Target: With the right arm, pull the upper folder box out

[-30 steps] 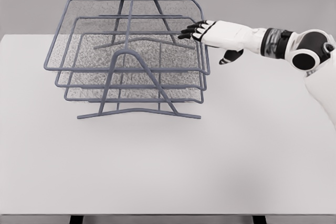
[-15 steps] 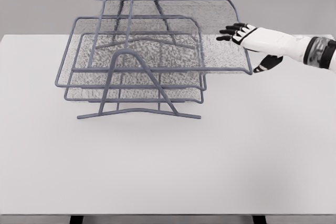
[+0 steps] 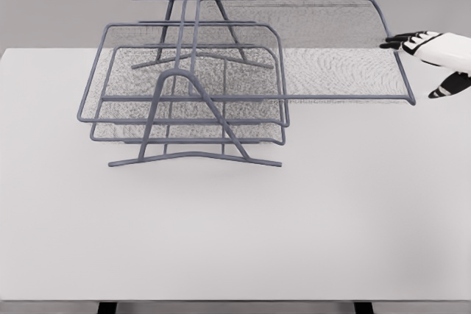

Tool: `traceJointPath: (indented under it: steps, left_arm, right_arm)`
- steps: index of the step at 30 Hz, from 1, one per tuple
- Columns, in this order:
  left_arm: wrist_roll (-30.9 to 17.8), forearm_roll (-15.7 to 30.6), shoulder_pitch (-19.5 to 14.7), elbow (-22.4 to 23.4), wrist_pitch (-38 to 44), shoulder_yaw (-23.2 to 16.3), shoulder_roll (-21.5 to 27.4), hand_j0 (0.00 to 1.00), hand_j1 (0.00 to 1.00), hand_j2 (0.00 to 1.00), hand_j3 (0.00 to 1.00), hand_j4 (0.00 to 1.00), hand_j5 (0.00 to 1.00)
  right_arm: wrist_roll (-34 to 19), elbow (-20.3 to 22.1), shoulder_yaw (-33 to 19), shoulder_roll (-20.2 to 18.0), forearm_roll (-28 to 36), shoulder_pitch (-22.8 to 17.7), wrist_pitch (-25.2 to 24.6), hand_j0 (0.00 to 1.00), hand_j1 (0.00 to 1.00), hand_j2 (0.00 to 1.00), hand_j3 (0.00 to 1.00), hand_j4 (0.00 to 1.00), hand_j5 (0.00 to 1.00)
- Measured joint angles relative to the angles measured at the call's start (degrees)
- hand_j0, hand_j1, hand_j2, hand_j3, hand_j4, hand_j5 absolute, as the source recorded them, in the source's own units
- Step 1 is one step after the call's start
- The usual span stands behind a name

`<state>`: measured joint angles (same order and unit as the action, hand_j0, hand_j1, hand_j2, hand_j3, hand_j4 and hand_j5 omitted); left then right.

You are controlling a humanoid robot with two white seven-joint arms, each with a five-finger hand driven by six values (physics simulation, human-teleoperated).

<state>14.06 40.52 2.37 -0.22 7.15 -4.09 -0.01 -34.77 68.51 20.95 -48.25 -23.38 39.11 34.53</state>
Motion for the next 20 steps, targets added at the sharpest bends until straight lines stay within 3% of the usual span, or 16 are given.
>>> traceJointPath:
  steps: [3, 6, 8, 11, 13, 20]
  left_arm:
    - [0.0, 0.0, 0.0, 0.0, 0.0, 0.0, 0.0, 1.0, 1.0, 1.0, 1.0, 1.0, 1.0]
    - [0.0, 0.0, 0.0, 0.0, 0.0, 0.1, 0.0, 1.0, 1.0, 1.0, 1.0, 1.0, 1.0]
    - [0.0, 0.0, 0.0, 0.0, 0.0, 0.1, 0.0, 1.0, 1.0, 1.0, 1.0, 1.0, 1.0]
    - [0.0, 0.0, 0.0, 0.0, 0.0, 0.1, 0.0, 1.0, 1.0, 1.0, 1.0, 1.0, 1.0]
    - [0.0, 0.0, 0.0, 0.0, 0.0, 0.1, 0.0, 1.0, 1.0, 1.0, 1.0, 1.0, 1.0]
    - [0.0, 0.0, 0.0, 0.0, 0.0, 0.1, 0.0, 1.0, 1.0, 1.0, 1.0, 1.0, 1.0]
  right_arm:
    - [-0.1, -0.9, -2.9, -0.9, -4.2, 0.5, 0.4, 1.0, 1.0, 1.0, 1.0, 1.0, 1.0]
    - [-0.2, 2.5, -4.0, -1.3, -3.0, 0.6, 0.6, 1.0, 1.0, 1.0, 1.0, 1.0, 1.0]
    - [-0.2, 8.4, -3.3, -2.5, -0.3, 0.3, 0.6, 1.0, 1.0, 1.0, 1.0, 1.0, 1.0]
    - [-0.3, 19.4, -1.3, -9.1, 8.6, -0.7, 0.6, 1.0, 1.0, 1.0, 1.0, 1.0, 1.0]
    - [-0.3, 23.5, -0.6, -11.5, 12.6, -0.9, 0.6, 1.0, 1.0, 1.0, 1.0, 1.0, 1.0]
    - [-0.3, 27.6, 1.2, -7.5, 16.5, -3.2, 0.6, 1.0, 1.0, 1.0, 1.0, 1.0, 1.0]
